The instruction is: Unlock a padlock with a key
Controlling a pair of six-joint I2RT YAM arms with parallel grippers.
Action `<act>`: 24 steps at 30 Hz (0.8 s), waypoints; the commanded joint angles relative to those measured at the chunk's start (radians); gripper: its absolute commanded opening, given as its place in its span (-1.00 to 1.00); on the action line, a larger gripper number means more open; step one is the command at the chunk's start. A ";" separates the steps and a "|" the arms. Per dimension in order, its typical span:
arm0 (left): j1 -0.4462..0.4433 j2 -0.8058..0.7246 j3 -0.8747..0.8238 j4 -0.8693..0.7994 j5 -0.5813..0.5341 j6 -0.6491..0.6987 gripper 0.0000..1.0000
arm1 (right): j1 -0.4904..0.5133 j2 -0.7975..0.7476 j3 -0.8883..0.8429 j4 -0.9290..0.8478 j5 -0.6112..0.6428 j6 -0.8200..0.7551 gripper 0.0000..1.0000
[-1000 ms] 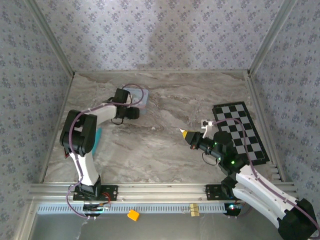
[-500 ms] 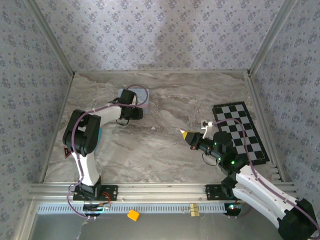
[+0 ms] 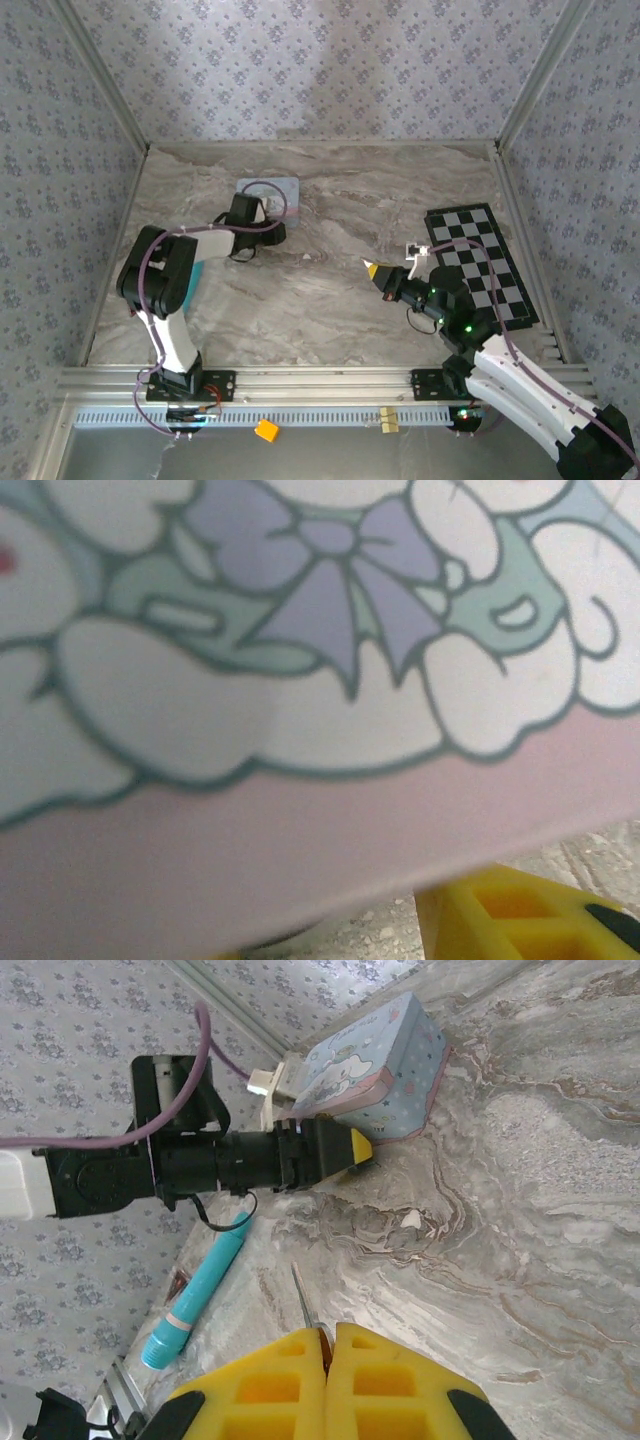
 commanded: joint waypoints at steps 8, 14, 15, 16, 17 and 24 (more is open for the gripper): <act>0.035 -0.068 -0.141 0.263 0.126 -0.094 -0.09 | -0.007 -0.011 -0.008 -0.015 0.010 0.003 -1.00; 0.072 -0.030 -0.176 0.379 0.137 -0.162 -0.08 | -0.006 -0.013 -0.014 -0.006 0.007 0.015 -1.00; 0.074 -0.021 -0.174 0.390 0.138 -0.169 -0.08 | -0.006 -0.014 -0.014 -0.009 0.007 0.015 -1.00; 0.074 -0.014 -0.174 0.402 0.138 -0.173 -0.08 | -0.006 -0.014 -0.013 -0.009 0.007 0.014 -1.00; 0.074 -0.004 -0.173 0.411 0.138 -0.178 -0.09 | -0.006 -0.014 -0.014 -0.010 0.007 0.012 -1.00; 0.071 0.054 -0.153 0.448 0.173 -0.191 -0.16 | -0.008 -0.014 -0.011 -0.010 0.009 0.010 -1.00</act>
